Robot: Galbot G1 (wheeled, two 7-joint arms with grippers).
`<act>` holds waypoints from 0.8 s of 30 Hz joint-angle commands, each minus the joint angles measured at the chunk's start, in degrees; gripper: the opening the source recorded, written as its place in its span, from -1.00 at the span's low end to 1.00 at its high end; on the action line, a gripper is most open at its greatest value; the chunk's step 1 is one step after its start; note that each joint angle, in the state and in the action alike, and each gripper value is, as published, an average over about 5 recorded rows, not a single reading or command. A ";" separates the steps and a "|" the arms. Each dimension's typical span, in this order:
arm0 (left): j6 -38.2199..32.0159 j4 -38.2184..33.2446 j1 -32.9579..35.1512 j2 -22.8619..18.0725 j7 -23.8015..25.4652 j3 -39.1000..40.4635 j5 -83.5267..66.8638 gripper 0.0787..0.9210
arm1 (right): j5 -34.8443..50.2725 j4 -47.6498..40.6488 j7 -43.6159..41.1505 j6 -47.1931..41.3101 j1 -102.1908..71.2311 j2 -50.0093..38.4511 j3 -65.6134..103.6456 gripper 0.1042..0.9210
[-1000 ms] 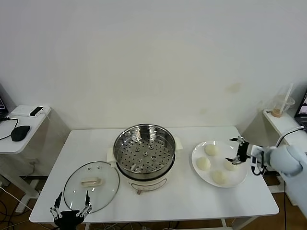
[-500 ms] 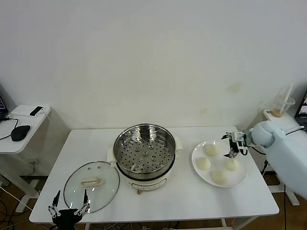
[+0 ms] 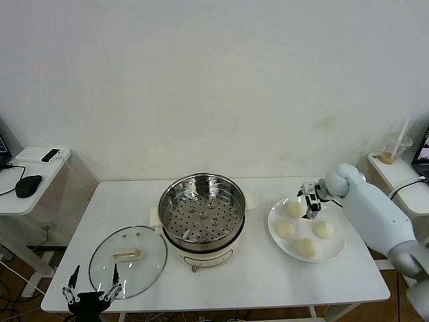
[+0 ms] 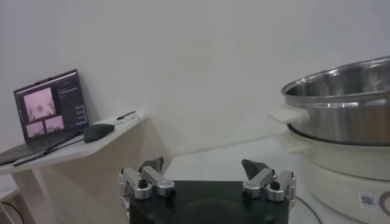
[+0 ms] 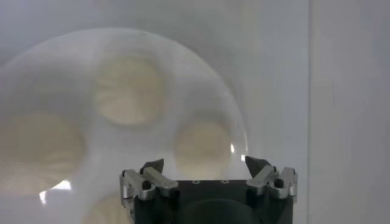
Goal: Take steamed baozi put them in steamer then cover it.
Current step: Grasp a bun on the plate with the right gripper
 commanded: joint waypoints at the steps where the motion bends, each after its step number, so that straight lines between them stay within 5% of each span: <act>1: 0.02 -0.15 0.04 0.03 0.02 -0.18 0.01 0.77 | -3.38 -4.64 0.11 0.55 1.64 3.75 -1.20 0.76; 24: 0.12 -0.22 0.18 0.13 -0.19 -0.39 -0.29 0.77 | -5.84 -6.62 -0.77 -0.05 1.54 3.95 -0.40 0.24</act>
